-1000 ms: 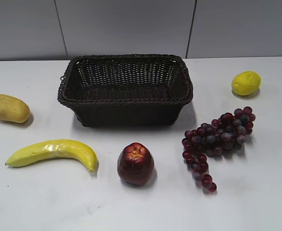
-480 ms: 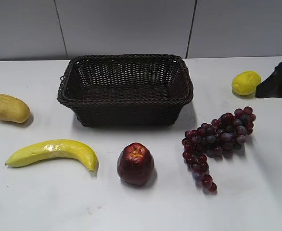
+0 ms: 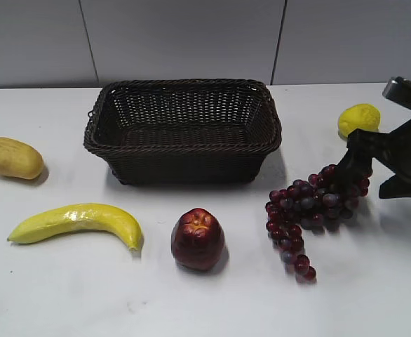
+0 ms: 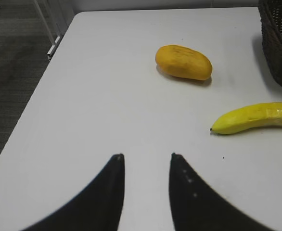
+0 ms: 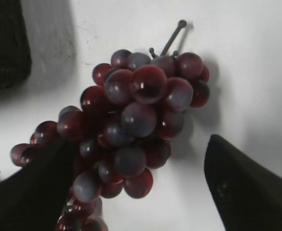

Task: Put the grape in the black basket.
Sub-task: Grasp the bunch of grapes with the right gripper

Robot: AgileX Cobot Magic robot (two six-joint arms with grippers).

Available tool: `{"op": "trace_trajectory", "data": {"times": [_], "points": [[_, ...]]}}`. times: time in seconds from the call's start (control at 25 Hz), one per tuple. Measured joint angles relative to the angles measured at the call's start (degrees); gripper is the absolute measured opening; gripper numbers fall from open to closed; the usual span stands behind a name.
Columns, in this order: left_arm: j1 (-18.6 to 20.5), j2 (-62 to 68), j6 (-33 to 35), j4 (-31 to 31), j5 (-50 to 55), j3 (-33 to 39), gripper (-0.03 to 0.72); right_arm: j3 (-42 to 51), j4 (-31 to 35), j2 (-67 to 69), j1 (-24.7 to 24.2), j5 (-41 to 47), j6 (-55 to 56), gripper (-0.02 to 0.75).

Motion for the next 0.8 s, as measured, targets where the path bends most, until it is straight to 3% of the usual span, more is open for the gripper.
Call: {"op": "trace_trajectory", "data": {"times": [0.48, 0.6, 0.76, 0.8], "points": [[0.0, 0.0, 0.0, 0.0, 0.0, 0.0, 0.237, -6.57, 1.95, 13.42, 3.58, -3.89, -0.85, 0.612], [0.0, 0.0, 0.0, 0.0, 0.0, 0.0, 0.237, -7.09, 2.02, 14.26, 4.16, -4.98, -0.85, 0.524], [0.0, 0.0, 0.0, 0.0, 0.0, 0.0, 0.237, -7.19, 2.28, 14.82, 4.22, -5.44, -0.85, 0.28], [0.0, 0.0, 0.0, 0.0, 0.0, 0.0, 0.237, -7.19, 2.28, 14.88, 4.22, -5.44, -0.85, 0.278]]}}
